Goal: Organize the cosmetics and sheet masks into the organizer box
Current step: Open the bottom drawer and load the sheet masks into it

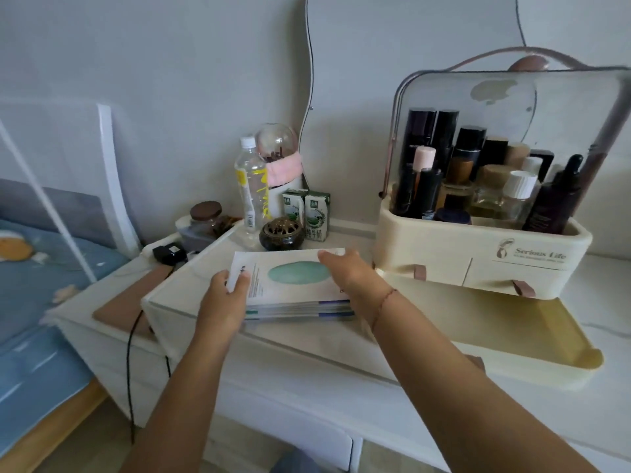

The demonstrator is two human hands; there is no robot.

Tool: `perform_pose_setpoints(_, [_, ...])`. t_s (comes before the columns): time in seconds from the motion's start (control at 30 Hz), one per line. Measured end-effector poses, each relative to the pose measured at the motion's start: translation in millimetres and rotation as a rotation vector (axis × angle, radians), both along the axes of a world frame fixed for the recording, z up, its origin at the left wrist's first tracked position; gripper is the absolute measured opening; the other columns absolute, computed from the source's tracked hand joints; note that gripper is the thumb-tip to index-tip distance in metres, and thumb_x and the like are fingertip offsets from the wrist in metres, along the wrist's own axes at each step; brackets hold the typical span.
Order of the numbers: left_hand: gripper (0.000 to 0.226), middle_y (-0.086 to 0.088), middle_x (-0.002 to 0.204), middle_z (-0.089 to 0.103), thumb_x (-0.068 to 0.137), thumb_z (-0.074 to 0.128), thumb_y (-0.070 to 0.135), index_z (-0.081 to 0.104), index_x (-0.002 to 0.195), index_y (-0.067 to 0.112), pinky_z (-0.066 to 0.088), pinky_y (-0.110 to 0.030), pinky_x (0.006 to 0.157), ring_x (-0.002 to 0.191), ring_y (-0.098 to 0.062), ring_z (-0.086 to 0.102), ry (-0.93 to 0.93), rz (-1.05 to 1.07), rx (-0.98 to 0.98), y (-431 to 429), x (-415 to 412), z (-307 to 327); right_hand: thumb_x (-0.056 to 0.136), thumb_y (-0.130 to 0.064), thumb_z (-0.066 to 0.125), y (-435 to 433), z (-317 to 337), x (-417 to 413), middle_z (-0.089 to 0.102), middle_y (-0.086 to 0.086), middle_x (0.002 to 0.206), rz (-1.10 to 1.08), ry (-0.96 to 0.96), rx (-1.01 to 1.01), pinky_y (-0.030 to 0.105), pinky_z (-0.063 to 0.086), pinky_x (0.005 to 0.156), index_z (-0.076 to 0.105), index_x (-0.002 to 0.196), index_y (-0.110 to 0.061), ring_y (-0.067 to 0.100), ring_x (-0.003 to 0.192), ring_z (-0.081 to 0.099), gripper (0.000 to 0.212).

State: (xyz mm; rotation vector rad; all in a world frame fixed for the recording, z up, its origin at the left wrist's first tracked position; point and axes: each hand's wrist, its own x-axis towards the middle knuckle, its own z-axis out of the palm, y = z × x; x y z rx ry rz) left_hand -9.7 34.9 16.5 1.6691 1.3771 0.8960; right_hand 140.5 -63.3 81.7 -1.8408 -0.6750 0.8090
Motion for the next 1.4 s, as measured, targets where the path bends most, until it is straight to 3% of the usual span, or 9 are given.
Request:
perform_pose_setpoints(0.1, [0.049,-0.01,0.129,0.056,0.093,0.048,0.041,0.047,0.133,0.014,0.035,-0.031,0.083,0.108,-0.024,0.053,-0.097,0.012,-0.009,5.7,-4.5,-3.2,0.091,-0.03,0.052,7.4,-10.5,3.0,0.041,0.005,0.102,-0.084,0.045,0.071,0.024,0.035,0.054,0.031,0.135,-0.005,0.009,0.07,0.043,0.055])
perform_pose_setpoints(0.2, [0.045,-0.008,0.128,0.059,0.093,0.05,0.037,0.05,0.131,0.014,0.04,-0.033,0.088,0.11,-0.023,0.055,-0.188,0.011,-0.038,10.0,-10.4,-8.2,0.091,-0.028,0.053,10.0,-16.4,5.7,0.039,0.002,0.101,-0.109,0.042,0.14,0.026,0.038,0.07,0.029,0.14,-0.008,0.014,0.081,0.046,0.058])
perform_pose_setpoints(0.37, [0.047,-0.001,0.13,0.057,0.093,0.05,0.037,0.046,0.136,0.019,0.038,-0.032,0.091,0.11,-0.017,0.054,-0.272,-0.009,-0.052,10.8,-10.5,-11.9,0.089,-0.026,0.055,14.7,-17.6,5.6,0.057,0.002,0.097,-0.096,0.023,0.235,0.023,0.037,0.055,0.047,0.124,-0.011,0.012,0.075,0.052,0.039])
perform_pose_setpoints(0.53, [0.047,-0.002,0.131,0.057,0.094,0.052,0.035,0.046,0.136,0.017,0.039,-0.035,0.099,0.116,-0.02,0.054,-0.299,-0.015,-0.064,12.7,-8.1,-12.6,0.087,-0.022,0.058,13.7,-20.2,10.4,0.064,0.011,0.108,-0.115,0.073,0.289,0.04,0.051,0.085,0.053,0.114,-0.012,0.029,0.099,0.063,0.029])
perform_pose_setpoints(0.67, [0.047,0.0,0.128,0.058,0.093,0.052,0.035,0.046,0.136,0.019,0.037,-0.031,0.089,0.11,-0.016,0.055,-0.36,-0.022,-0.079,14.7,-8.4,-12.8,0.088,-0.019,0.058,13.1,-24.1,14.1,0.061,-0.001,0.095,-0.122,0.12,0.34,0.037,0.052,0.08,0.047,0.109,-0.017,0.021,0.088,0.063,0.024])
perform_pose_setpoints(0.77, [0.042,-0.001,0.125,0.061,0.093,0.053,0.031,0.047,0.133,0.02,0.041,-0.031,0.085,0.108,-0.018,0.058,-0.431,-0.03,-0.09,15.7,-7.5,-13.8,0.088,-0.013,0.057,13.5,-25.9,19.1,0.059,0.005,0.115,-0.156,0.172,0.383,0.042,0.052,0.082,0.04,0.131,-0.011,0.025,0.095,0.062,0.047])
perform_pose_setpoints(0.9, [0.036,0.006,0.125,0.061,0.094,0.05,0.016,0.05,0.129,0.023,0.044,-0.025,0.076,0.104,-0.01,0.061,-0.512,-0.055,-0.054,13.6,-3.7,-12.6,0.084,0.003,0.055,16.1,-27.3,18.9,0.062,0.0,0.085,-0.127,0.143,0.368,0.029,0.049,0.06,0.05,0.123,-0.004,0.016,0.071,0.059,0.039])
perform_pose_setpoints(1.13, [0.038,0.01,0.114,0.067,0.091,0.054,0.014,0.053,0.125,0.031,0.048,-0.027,0.073,0.1,-0.01,0.065,-0.564,-0.107,-0.019,15.0,-6.7,-6.0,0.085,0.009,0.053,13.7,-14.1,24.2,0.068,0.011,0.09,-0.023,0.236,0.465,0.036,0.052,0.071,0.065,0.087,-0.014,0.021,0.071,0.062,0.026])
perform_pose_setpoints(1.4, [0.058,0.005,0.109,0.071,0.072,0.076,0.012,0.053,0.124,0.022,0.054,-0.02,0.067,0.096,-0.011,0.069,-0.67,-0.317,0.025,24.2,-11.9,21.8,0.088,0.009,0.048,9.0,0.1,28.9,0.069,0.005,0.095,0.145,0.207,0.695,0.029,0.051,0.076,0.063,0.097,-0.015,0.016,0.081,0.063,0.03])
